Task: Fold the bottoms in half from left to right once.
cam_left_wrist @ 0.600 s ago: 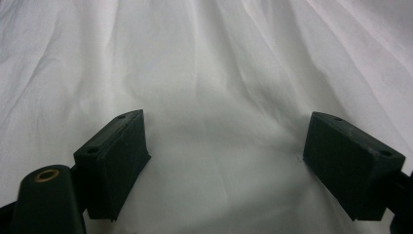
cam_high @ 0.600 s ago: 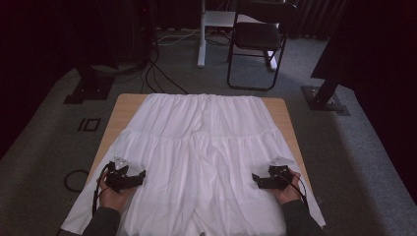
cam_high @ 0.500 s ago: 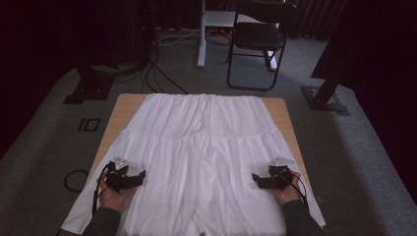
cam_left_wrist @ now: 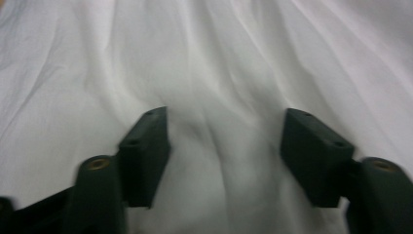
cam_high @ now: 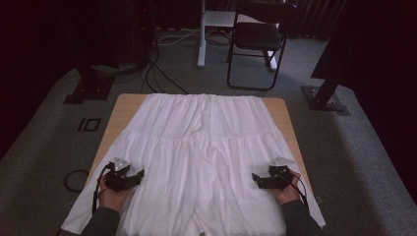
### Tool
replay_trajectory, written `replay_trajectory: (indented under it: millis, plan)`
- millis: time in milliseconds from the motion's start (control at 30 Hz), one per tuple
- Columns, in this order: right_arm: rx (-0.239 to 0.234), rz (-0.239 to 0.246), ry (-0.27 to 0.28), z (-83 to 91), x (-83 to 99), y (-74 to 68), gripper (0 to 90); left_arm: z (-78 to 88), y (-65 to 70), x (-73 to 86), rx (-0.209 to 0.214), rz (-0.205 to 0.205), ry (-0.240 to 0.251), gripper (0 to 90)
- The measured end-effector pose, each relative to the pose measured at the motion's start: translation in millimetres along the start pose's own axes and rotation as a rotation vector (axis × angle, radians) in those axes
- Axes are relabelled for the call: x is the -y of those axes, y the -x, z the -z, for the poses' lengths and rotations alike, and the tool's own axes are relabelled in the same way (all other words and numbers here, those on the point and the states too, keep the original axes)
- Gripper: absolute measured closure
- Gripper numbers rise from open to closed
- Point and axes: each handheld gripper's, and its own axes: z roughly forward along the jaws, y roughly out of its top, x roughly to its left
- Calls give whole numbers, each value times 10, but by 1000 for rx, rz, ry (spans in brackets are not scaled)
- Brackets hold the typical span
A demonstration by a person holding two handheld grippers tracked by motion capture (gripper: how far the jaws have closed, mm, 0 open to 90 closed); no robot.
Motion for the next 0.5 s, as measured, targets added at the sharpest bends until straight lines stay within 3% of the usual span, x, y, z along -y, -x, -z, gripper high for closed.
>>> replay_trajectory:
  millis: [133,233,267,300,367,433,467,500]
  plan:
    - [1,-1,1,0,1,-2,123,164,-18,-60,-44,-42,37,358]
    - [1,-1,1,0,1,-2,123,244,-117,-79,-63,-30,48,293]
    - [1,0,1,0,1,-1,123,287,-249,-70,-73,-9,40,226]
    - [1,0,1,0,1,-1,123,287,-249,-70,-73,-9,40,142]
    - [1,-1,1,0,1,-2,123,329,-476,-29,-76,54,25,110]
    - [1,-1,1,0,1,-2,123,334,-529,-14,-80,70,27,89]
    - [1,-1,1,1,1,-2,123,324,-663,23,-89,101,21,86]
    - [1,-1,1,0,1,-2,123,324,-663,23,-89,101,21,79]
